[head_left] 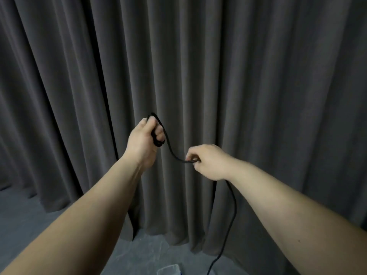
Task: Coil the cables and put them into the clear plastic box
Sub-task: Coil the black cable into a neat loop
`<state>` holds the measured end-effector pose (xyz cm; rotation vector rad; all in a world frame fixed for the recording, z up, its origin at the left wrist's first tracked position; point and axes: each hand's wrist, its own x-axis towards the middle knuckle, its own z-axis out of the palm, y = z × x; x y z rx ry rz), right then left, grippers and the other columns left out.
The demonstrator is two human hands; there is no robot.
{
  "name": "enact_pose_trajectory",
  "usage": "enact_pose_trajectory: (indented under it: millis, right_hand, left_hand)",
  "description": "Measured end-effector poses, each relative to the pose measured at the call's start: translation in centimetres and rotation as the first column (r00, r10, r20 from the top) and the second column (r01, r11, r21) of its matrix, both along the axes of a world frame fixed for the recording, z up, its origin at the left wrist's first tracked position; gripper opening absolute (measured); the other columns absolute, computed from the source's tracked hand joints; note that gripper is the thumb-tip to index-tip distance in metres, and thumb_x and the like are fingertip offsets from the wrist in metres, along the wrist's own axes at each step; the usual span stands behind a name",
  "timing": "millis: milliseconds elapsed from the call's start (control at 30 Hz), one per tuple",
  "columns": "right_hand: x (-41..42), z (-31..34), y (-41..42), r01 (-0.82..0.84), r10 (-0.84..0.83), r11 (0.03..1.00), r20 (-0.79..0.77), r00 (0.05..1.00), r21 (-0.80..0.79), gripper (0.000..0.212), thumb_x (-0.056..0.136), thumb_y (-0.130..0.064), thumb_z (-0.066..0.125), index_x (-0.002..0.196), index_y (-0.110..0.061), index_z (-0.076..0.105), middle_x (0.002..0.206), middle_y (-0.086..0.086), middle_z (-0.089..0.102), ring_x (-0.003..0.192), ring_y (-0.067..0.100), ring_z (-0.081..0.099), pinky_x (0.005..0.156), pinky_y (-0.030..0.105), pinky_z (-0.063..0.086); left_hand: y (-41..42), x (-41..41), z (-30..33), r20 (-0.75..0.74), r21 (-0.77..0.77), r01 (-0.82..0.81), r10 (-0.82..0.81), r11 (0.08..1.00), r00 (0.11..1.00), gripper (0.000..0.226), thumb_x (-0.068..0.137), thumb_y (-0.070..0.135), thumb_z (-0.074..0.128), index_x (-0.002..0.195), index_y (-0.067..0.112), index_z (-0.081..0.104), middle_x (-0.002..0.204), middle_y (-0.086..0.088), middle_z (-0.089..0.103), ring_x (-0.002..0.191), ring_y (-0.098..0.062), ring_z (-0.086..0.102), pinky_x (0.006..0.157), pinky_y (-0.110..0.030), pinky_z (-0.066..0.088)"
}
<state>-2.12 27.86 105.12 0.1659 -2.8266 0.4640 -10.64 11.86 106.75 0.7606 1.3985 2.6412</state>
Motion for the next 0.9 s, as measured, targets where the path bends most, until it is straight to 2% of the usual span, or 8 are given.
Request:
enact_pose_trajectory:
  millis: [67,167,267,333,467,667,767,900]
  right_hand:
    - [0.3,1.6,-0.8,-0.081,0.079,0.993,0.030,0.996,0.080,0.041,0.085,-0.001,0.044,0.108,-0.024,0.069,0.105,-0.006,0.065,0.102,0.012,0.058,0.089,0.021,0.045]
    - [0.9,4.3,-1.4,-0.199,0.203,0.977,-0.047,0.978,0.076,0.039,0.087,0.001,0.049,0.105,-0.021,0.073,0.091,-0.016,0.058,0.089,-0.004,0.052,0.079,0.001,0.034]
    - [1.1,5.7,-1.5,-0.271,0.224,0.948,-0.256,0.940,-0.167,0.027,0.084,0.002,0.058,0.091,-0.017,0.074,0.081,-0.013,0.065,0.073,-0.006,0.057,0.072,0.001,0.036]
    - [0.7,5.6,-1.4,-0.256,0.126,0.906,-0.363,0.923,-0.337,0.017,0.080,-0.005,0.069,0.081,-0.021,0.067,0.072,-0.014,0.063,0.064,-0.009,0.056,0.064,0.005,0.038]
    - [0.0,4.4,-1.0,-0.178,-0.066,0.855,-0.442,0.894,-0.487,0.020,0.070,-0.019,0.082,0.070,-0.014,0.063,0.064,-0.005,0.059,0.055,0.000,0.047,0.056,0.013,0.039]
    - [-0.2,3.0,-0.3,-0.218,-0.105,0.724,-0.417,0.903,-0.654,0.008,0.079,-0.013,0.075,0.073,-0.015,0.069,0.064,-0.002,0.062,0.055,0.010,0.054,0.057,0.033,0.051]
    - [-0.4,2.5,-0.2,-0.238,-0.112,0.677,-0.417,0.902,-0.697,0.008,0.082,-0.012,0.072,0.077,-0.019,0.071,0.071,-0.001,0.067,0.065,0.014,0.059,0.067,0.039,0.056]
    - [-0.6,1.2,-0.3,-0.264,-0.131,0.618,-0.428,0.894,-0.741,0.020,0.089,-0.010,0.062,0.087,-0.026,0.073,0.084,-0.001,0.072,0.078,0.017,0.066,0.074,0.038,0.055]
  left_hand:
    - [0.1,0.2,-0.6,-0.125,-0.200,-0.081,0.057,0.976,0.991,0.027,0.103,0.014,0.041,0.076,0.019,0.039,0.061,0.003,0.041,0.054,-0.009,0.039,0.060,-0.023,0.032]
    - [0.2,1.0,-1.6,-0.255,-0.414,-0.135,0.027,0.900,0.967,0.022,0.104,0.015,0.040,0.083,0.015,0.044,0.068,-0.004,0.051,0.060,-0.009,0.051,0.066,-0.023,0.043]
    - [0.3,2.0,-2.2,-0.257,-0.479,-0.089,-0.043,0.873,0.965,0.022,0.105,0.018,0.039,0.085,0.015,0.047,0.065,-0.005,0.056,0.059,-0.013,0.054,0.063,-0.024,0.043]
    - [0.4,2.8,-2.1,-0.178,-0.436,-0.003,-0.083,0.900,0.981,0.026,0.105,0.017,0.037,0.080,0.014,0.044,0.054,-0.004,0.049,0.049,-0.017,0.045,0.057,-0.027,0.038]
    - [0.7,4.0,-1.6,-0.054,-0.317,0.108,-0.131,0.942,0.990,0.029,0.101,0.014,0.035,0.074,0.010,0.044,0.048,-0.001,0.032,0.043,-0.014,0.024,0.052,-0.026,0.025]
    - [0.8,4.2,-1.7,0.029,-0.265,0.221,-0.221,0.939,0.975,0.038,0.105,0.031,0.030,0.077,0.012,0.045,0.049,0.003,0.031,0.042,-0.010,0.025,0.061,-0.029,0.028]
    - [1.2,4.8,-1.5,0.039,-0.235,0.234,-0.232,0.943,0.972,0.039,0.105,0.033,0.032,0.072,0.016,0.042,0.049,0.006,0.026,0.041,-0.008,0.021,0.062,-0.028,0.028]
    - [1.6,5.2,-1.4,0.127,-0.118,0.304,-0.289,0.945,0.949,0.040,0.103,0.039,0.035,0.069,0.018,0.042,0.047,0.009,0.023,0.038,-0.006,0.017,0.057,-0.022,0.035]
